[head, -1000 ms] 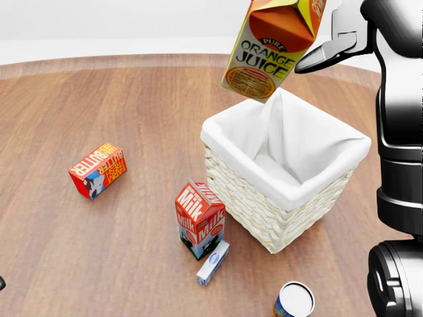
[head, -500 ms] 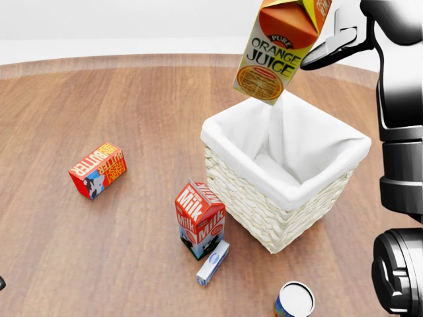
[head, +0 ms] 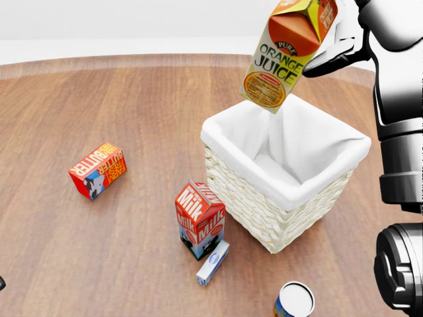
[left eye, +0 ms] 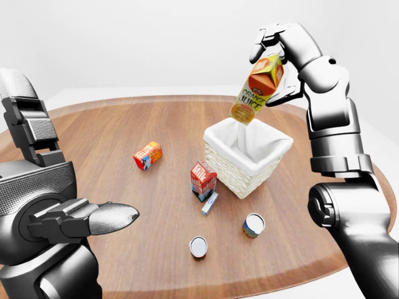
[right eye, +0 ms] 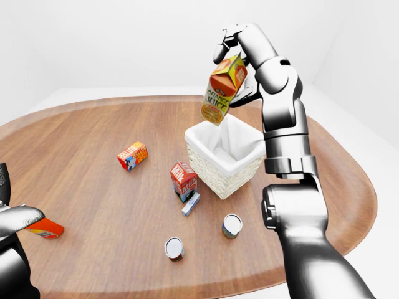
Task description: Pick up the orange juice, and put it in the basket.
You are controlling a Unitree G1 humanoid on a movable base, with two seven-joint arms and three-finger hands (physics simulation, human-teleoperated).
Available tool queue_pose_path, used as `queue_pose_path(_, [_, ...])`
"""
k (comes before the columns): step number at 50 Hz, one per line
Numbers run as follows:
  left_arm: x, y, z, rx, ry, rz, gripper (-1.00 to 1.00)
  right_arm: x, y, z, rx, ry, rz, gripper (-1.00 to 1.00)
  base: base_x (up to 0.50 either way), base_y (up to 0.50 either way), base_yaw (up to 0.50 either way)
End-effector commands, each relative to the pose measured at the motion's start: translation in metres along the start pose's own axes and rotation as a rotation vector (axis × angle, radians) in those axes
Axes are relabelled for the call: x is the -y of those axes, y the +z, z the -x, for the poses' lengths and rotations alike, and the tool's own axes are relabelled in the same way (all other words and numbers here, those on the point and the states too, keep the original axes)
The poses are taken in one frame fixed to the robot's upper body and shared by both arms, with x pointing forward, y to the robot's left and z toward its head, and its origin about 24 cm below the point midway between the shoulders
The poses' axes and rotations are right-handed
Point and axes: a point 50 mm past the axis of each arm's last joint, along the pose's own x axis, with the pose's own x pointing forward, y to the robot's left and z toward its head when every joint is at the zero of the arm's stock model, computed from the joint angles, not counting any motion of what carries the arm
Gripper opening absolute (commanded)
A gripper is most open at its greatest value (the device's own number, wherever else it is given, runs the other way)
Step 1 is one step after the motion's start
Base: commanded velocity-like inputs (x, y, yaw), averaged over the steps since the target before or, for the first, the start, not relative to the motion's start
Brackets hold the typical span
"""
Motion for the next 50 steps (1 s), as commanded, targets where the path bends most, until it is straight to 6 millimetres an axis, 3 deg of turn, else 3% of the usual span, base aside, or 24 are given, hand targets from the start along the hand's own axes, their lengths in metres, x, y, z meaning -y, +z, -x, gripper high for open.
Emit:
queue_pose_path(1, [0.0,0.0,0.0,0.0,0.0,0.0,1.0,-0.004,-0.018,-0.005,-0.085,-0.062,-0.036,-1.0,0.0,0.0,0.0])
queue_pose_path(26, [0.0,0.0,0.0,0.0,0.0,0.0,1.0,-0.018,-0.04,-0.003,-0.192,-0.003,0.067,-1.0,0.0,0.0,0.0])
queue_pose_path(50, [0.0,0.0,0.0,0.0,0.0,0.0,1.0,-0.025,-0.043,-0.004,-0.221,0.037,0.134,-1.0,0.0,0.0,0.0])
